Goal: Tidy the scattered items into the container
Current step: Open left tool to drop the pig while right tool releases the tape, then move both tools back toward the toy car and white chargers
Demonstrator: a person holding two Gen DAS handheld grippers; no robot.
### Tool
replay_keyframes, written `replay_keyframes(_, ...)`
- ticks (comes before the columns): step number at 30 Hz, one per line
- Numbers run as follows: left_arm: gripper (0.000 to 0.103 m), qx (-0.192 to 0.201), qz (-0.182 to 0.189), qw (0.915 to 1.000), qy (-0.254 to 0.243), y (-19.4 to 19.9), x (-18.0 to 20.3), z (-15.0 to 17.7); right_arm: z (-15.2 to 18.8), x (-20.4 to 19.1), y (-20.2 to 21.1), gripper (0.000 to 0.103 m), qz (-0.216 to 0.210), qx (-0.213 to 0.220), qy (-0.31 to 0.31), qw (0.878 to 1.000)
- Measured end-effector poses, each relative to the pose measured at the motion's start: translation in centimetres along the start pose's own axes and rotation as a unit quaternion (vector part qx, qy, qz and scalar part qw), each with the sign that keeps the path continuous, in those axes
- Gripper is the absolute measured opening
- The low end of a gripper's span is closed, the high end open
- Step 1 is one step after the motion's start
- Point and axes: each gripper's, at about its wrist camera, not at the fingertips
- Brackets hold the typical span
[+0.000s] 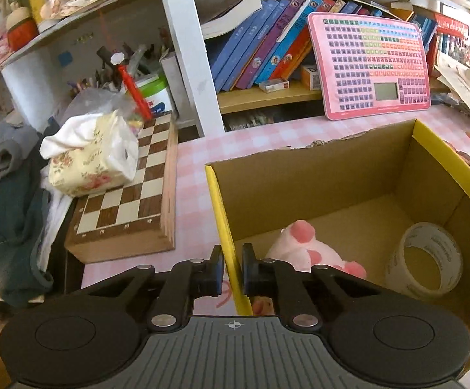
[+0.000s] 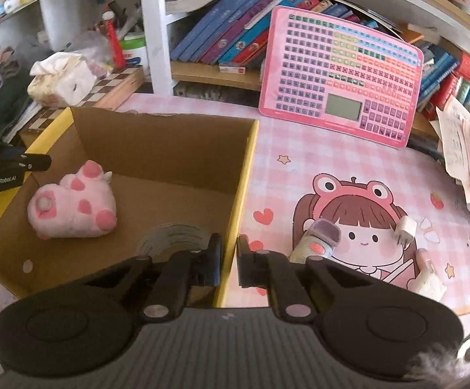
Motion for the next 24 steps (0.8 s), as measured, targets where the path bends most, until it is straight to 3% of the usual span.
replay_keyframes(2, 0.011, 0.001, 0.003, 1.0000, 0.007, -0.1, -0.2, -0.1, -0.3, -0.1, -0.1, 0.009, 0.004, 0.000, 0.001, 1.000)
replay_keyframes(4, 0.020, 0.002, 0.003, 0.9999, 0.011, 0.0, -0.1, -0.1, -0.5, -0.3, 0.0, 0.012, 0.008, -0.002, 0.009, 1.000)
replay_keyframes(5, 0.037, 0.003, -0.001, 0.9999, 0.012, 0.2, 0.0, -0.1, -0.4, -0.3, 0.3, 0.031, 0.009, 0.002, 0.010, 1.000)
replay_keyframes(6, 0.064, 0.007, -0.010, 0.9999, 0.010, 0.6, 0.3, 0.0, -0.4, -0.4, 0.7, 0.064, 0.015, 0.010, 0.013, 1.000)
replay_keyframes(7, 0.076, 0.019, -0.020, 0.9996, 0.006, 1.5, 0.6, 0.2, -0.3, -0.3, 1.3, 0.075, 0.025, 0.025, 0.014, 0.999)
replay_keyframes(8, 0.087, 0.035, -0.027, 0.9990, 0.001, 2.3, 0.7, 0.4, -0.2, -0.2, 2.1, 0.078, 0.028, 0.044, 0.014, 0.999)
replay_keyframes(11, 0.088, 0.080, -0.040, 0.9959, -0.007, 5.6, 2.3, 1.3, 0.1, 0.5, 4.3, 0.079, 0.027, 0.080, 0.015, 0.996)
replay_keyframes(14, 0.090, 0.119, -0.040, 0.9921, -0.010, 9.1, 4.2, 1.7, 1.1, 1.4, 7.0, 0.088, 0.028, 0.128, 0.001, 0.991)
replay_keyframes(19, 0.098, 0.183, 0.009, 0.9821, -0.045, 13.6, 8.5, 2.6, 4.1, 3.0, 10.4, 0.100, 0.039, 0.186, -0.036, 0.981)
replay_keyframes(24, 0.098, 0.188, 0.070, 0.9744, -0.101, 14.3, 13.3, 3.5, 7.4, 4.7, 11.8, 0.102, 0.068, 0.176, -0.092, 0.978)
Point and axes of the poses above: each gripper's, at about its wrist camera, not at the fingertips, and y roughly against the way its jaws point, x to its right, z to its underside, and after that the axes turned 11 degrees about z, right-handed
